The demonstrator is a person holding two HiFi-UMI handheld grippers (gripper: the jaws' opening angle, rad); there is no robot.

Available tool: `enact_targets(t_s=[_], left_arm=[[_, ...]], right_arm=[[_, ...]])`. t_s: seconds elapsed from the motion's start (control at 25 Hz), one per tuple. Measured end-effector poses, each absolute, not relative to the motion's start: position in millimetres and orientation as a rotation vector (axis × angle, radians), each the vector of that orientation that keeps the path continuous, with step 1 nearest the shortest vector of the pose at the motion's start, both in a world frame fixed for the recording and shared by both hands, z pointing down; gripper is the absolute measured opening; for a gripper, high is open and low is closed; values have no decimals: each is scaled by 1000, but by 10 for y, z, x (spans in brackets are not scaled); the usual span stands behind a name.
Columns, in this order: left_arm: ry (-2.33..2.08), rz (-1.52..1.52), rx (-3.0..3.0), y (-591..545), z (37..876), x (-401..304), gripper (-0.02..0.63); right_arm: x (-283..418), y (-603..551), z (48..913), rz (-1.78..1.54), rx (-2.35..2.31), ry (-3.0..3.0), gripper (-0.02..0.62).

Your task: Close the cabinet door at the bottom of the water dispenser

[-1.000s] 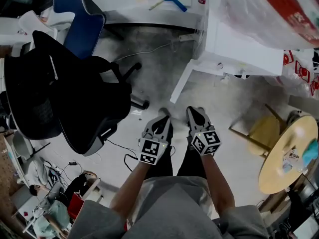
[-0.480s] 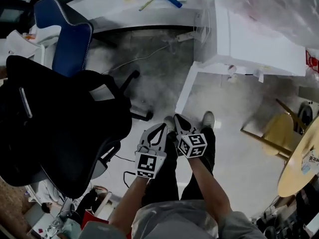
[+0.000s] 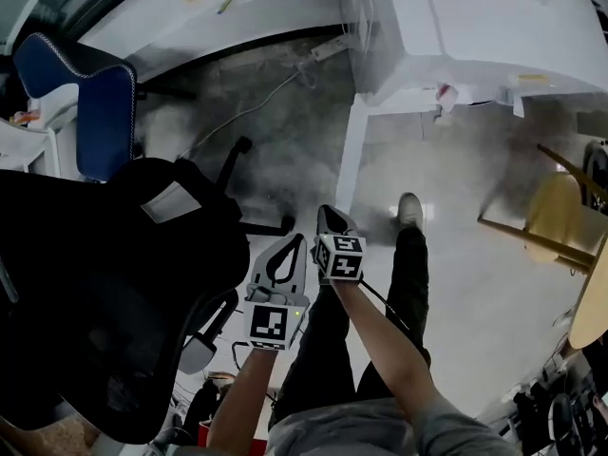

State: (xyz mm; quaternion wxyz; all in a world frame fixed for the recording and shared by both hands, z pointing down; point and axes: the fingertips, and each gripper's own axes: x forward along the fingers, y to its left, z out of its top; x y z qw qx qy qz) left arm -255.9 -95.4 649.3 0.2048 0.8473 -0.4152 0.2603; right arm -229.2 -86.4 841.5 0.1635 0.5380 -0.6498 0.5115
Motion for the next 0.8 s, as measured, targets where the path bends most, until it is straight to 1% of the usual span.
enact_targets(t_s=[0.24,0.44,0.8], left_arm=[[-1126,751,2385,-967,6534,-2646,6],[-1108,759,2377,-952,6582,-2650,6],[-1064,764,2406,-959,6655,-2461,6]], right_arm=[[-2277,-909,8660,1457,1616,-1716,8],[-2220,-906,8691,1381,1661,-1653,8],[-1675,-737,8753,1322,1789,-1482,8]])
